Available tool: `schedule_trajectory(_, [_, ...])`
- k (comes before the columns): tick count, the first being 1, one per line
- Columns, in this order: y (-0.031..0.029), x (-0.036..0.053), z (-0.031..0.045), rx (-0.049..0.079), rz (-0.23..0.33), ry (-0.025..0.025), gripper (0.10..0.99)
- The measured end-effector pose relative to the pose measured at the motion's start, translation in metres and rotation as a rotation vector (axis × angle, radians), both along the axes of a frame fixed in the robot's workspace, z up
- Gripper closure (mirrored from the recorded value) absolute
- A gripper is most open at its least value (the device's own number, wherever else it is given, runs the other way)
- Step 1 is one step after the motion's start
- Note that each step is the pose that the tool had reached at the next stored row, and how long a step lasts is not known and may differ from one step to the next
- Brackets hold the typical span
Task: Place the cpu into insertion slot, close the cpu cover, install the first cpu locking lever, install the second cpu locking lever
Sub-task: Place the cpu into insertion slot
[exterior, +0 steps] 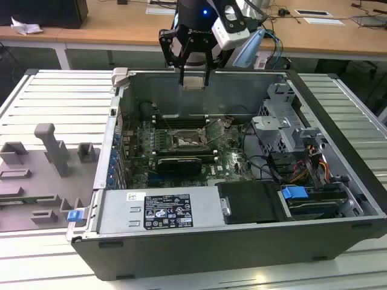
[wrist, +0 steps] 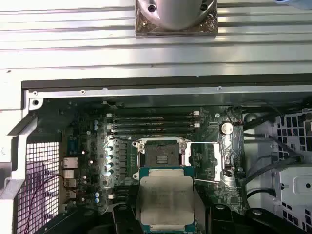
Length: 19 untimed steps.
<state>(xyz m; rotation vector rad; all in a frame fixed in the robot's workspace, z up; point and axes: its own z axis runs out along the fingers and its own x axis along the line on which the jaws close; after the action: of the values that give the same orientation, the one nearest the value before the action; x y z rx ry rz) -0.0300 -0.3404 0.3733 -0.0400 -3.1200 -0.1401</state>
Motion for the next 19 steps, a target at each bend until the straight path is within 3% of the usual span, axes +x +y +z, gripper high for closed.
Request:
schedule_trajectory(6, [0.0000, 0.0000, -0.0007, 0.000, -0.037, 0.0001, 0.557])
schedule_trajectory(14, [0.0000, 0.0000, -0.0023, -0.001, -0.041, -0.0003, 0.557])
schedule_trajectory(19, [0.0000, 0.0000, -0.0028, -0.001, -0.086, -0.0004, 0.557])
